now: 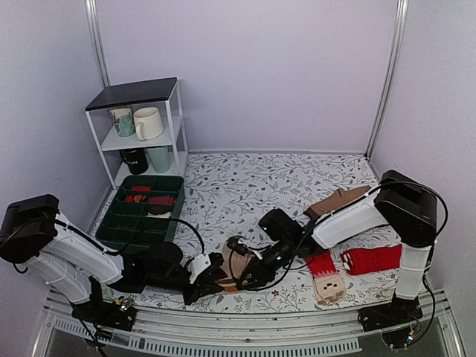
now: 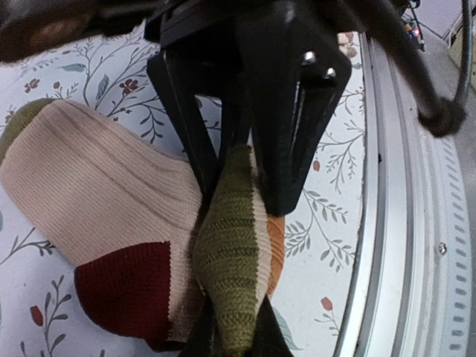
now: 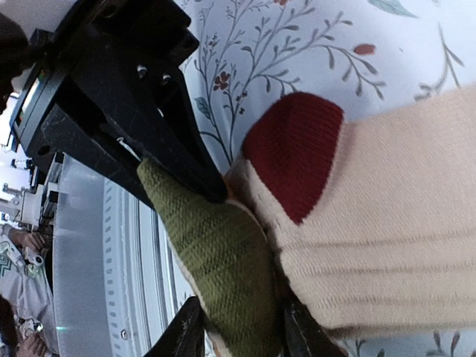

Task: Roll the socks
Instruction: Roll a pair of socks at the center of the board.

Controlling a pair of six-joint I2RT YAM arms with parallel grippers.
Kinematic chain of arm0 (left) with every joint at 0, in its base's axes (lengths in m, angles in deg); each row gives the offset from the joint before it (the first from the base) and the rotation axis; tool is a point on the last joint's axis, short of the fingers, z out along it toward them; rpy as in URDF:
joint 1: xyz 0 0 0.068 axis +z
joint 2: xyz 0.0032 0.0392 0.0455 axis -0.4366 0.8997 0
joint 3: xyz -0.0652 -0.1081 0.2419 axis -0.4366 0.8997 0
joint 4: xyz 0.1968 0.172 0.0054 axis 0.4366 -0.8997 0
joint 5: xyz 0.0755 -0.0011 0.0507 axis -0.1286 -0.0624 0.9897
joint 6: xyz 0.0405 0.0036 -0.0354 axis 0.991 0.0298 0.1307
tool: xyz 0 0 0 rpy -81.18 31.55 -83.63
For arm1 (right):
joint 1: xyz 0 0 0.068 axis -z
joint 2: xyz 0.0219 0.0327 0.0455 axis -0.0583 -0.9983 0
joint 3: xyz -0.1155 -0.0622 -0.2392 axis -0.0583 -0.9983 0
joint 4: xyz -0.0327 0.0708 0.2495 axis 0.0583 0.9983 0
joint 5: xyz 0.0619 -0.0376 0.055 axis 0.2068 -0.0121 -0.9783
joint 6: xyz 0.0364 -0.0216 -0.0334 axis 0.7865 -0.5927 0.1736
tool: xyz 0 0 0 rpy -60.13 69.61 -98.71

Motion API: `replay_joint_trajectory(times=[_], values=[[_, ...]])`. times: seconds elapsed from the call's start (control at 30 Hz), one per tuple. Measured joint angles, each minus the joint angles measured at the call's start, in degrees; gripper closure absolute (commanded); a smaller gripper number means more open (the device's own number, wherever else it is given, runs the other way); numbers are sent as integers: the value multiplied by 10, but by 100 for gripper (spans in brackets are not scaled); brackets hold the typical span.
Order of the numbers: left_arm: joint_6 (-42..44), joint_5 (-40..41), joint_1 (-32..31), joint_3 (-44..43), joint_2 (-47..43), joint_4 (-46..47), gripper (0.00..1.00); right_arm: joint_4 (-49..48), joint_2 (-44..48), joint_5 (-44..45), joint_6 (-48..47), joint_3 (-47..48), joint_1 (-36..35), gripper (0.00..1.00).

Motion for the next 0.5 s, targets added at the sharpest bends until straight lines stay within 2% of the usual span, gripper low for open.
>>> replay_joint_trajectory(times=[0.13,0.27,0.33,0.5], values=[[-40,-30,14,-8,7,-12,100,-29,66,61,4,-70,0,52],[-69,-65,34,-15,16,-18,100,-101,130,112,-17,-143,0,46],[-82,-82,42,-18,23,-18,100,-151,167,135,-48,-179,-7,45],[-106,-115,53,-24,43,-9,100,-214,186,172,-131,-193,-49,44]])
